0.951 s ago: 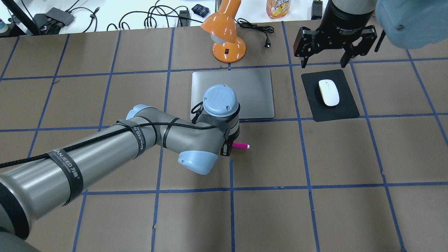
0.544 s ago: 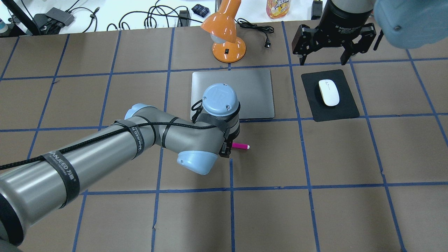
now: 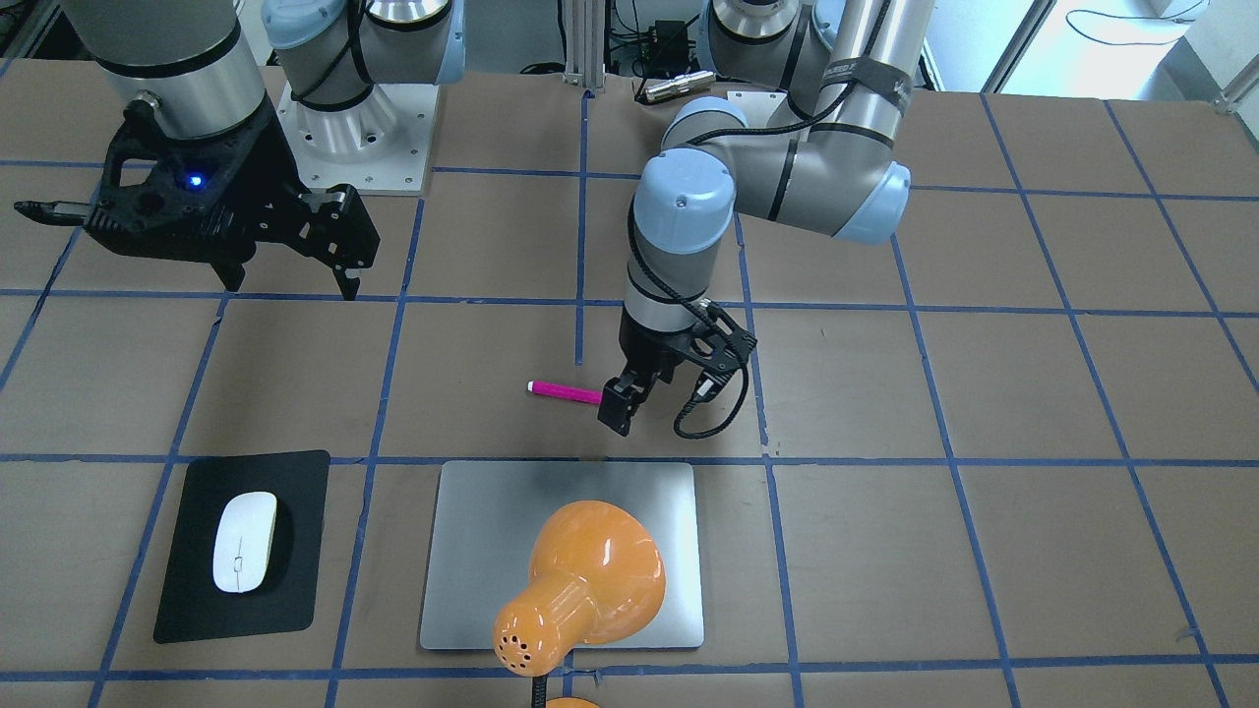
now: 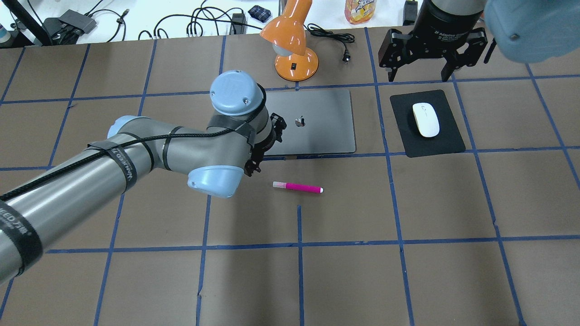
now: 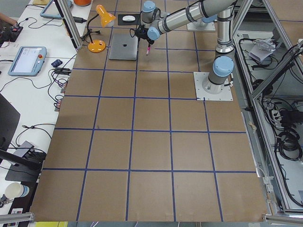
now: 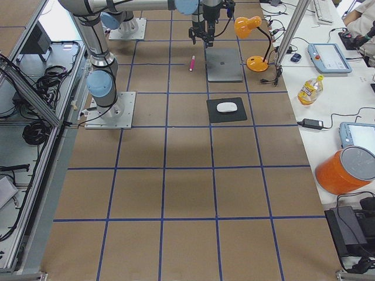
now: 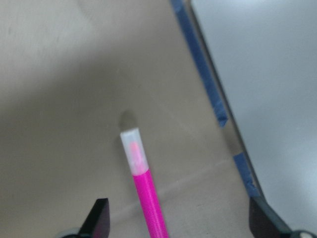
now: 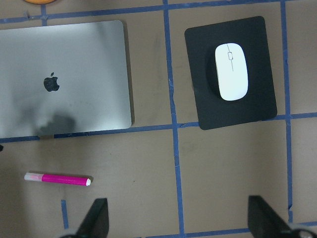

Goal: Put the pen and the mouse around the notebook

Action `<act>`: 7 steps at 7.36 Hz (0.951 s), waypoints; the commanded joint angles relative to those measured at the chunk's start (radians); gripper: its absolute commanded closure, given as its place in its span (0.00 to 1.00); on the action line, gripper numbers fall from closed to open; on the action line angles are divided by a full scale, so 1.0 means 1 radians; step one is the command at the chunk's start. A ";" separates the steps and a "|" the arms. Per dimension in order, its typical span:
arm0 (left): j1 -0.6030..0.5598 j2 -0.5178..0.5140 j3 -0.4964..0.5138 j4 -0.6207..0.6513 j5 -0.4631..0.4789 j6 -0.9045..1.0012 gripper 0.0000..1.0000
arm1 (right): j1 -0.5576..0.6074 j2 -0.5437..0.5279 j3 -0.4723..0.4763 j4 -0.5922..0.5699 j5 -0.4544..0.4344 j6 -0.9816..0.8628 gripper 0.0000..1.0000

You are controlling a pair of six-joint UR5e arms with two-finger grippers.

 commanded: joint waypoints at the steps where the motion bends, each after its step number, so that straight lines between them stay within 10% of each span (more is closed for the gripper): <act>1: 0.145 0.076 0.032 -0.166 0.004 0.383 0.00 | 0.001 0.000 0.001 0.004 0.000 0.000 0.00; 7: 0.348 0.206 0.227 -0.648 0.104 0.906 0.00 | 0.001 0.000 0.001 0.006 -0.002 0.002 0.00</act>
